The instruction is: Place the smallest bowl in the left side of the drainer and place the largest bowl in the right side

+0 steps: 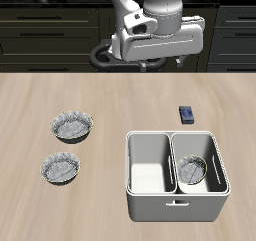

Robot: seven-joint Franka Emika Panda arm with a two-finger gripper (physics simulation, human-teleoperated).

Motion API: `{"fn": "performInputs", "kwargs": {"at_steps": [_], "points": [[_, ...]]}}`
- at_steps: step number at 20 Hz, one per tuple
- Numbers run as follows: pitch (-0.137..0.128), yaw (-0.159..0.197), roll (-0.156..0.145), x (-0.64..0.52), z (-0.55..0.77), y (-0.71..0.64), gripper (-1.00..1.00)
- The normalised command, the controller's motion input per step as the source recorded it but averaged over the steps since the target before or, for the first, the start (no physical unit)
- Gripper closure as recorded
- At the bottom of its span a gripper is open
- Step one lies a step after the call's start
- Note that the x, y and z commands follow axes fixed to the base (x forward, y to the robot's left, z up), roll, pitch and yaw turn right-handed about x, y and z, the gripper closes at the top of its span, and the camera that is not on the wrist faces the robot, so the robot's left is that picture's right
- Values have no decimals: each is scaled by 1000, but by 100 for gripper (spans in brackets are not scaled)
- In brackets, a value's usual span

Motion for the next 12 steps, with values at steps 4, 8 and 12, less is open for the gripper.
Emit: {"fn": "performInputs", "kwargs": {"at_steps": [4,8,12], "points": [[-20,18,-9,-207,-32,-241,-100],[-8,9,-20,-262,-59,-447,-100],[-27,-9,7,-169,15,-326,-100]]}}
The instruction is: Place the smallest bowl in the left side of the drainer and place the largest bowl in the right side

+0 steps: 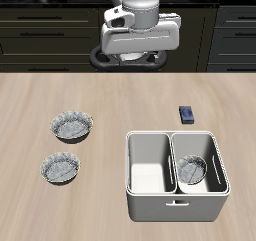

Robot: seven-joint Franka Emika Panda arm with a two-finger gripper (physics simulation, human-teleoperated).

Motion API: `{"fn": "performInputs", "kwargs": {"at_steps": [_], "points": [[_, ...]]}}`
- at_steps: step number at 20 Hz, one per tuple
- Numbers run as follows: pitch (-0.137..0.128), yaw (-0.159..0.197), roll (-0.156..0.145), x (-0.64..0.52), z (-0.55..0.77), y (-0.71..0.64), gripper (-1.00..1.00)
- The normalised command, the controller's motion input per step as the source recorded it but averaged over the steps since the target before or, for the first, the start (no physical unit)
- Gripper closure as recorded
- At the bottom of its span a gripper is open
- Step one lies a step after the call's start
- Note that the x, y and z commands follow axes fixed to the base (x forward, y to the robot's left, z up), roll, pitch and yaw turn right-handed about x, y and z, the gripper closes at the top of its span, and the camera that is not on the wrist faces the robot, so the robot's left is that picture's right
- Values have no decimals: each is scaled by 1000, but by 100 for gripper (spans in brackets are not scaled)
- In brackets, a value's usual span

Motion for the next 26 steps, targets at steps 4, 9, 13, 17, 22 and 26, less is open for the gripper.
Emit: {"fn": "performInputs", "kwargs": {"at_steps": [4,9,13,17,22,26], "points": [[-22,-54,-73,-135,-3,-424,-100],[21,-40,17,-162,-30,-259,-100],[23,26,43,-167,-131,-253,-100],[28,-82,-23,-73,-40,-439,-100],[6,16,1,-117,-138,-254,-100],[0,-36,-14,-140,-37,-367,-100]]}}
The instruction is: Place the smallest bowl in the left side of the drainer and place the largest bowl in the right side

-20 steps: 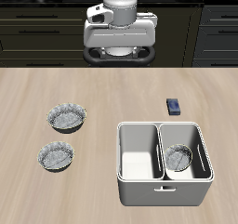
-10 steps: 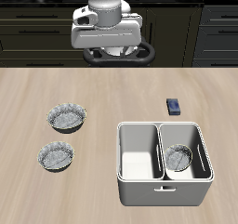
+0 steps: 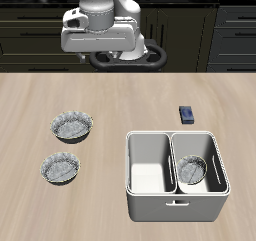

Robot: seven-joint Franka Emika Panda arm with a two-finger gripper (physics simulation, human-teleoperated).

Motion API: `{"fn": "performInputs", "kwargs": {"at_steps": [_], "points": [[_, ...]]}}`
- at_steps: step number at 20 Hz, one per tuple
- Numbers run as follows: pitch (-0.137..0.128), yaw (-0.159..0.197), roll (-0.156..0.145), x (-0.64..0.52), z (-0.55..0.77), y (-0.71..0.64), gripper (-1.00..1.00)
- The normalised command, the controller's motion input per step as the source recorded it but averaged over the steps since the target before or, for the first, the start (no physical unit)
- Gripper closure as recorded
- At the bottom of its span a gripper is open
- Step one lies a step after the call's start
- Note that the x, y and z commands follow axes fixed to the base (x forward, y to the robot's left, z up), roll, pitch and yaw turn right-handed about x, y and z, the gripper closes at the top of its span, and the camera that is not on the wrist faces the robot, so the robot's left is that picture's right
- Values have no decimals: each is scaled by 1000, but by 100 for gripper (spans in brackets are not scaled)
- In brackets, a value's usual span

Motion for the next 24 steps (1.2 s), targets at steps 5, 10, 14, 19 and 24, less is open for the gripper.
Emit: {"fn": "performInputs", "kwargs": {"at_steps": [5,10,14,19,24], "points": [[25,-13,-2,-140,-103,-267,-100],[0,7,-13,-172,-57,-347,-100],[-31,20,-12,-67,114,-342,-100],[9,-5,-21,104,26,-228,-100],[40,30,34,324,-81,-58,-100]]}}
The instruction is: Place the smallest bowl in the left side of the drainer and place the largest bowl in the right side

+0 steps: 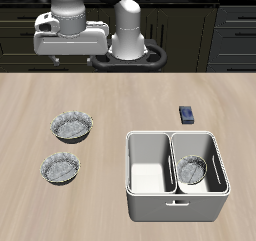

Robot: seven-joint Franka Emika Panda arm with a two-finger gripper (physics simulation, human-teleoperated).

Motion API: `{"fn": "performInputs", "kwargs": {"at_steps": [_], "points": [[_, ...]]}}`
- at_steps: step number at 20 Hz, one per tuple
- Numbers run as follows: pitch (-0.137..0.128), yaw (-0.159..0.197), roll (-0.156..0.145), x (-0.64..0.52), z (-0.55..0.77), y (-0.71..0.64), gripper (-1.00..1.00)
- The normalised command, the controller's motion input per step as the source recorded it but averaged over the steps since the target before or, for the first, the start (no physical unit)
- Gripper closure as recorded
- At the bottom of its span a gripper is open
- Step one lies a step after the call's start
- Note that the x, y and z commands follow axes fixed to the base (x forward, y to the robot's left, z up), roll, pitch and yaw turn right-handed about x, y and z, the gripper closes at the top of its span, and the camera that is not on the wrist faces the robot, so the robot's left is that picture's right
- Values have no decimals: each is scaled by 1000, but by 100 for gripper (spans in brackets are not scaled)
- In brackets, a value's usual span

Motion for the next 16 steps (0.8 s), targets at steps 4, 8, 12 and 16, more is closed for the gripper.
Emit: {"fn": "performInputs", "kwargs": {"at_steps": [4,8,12,16], "points": [[65,-55,22,203,-193,77,-100],[38,5,6,155,-269,86,-100],[76,-29,24,97,-327,166,-100],[60,39,82,72,-262,182,-100]]}}
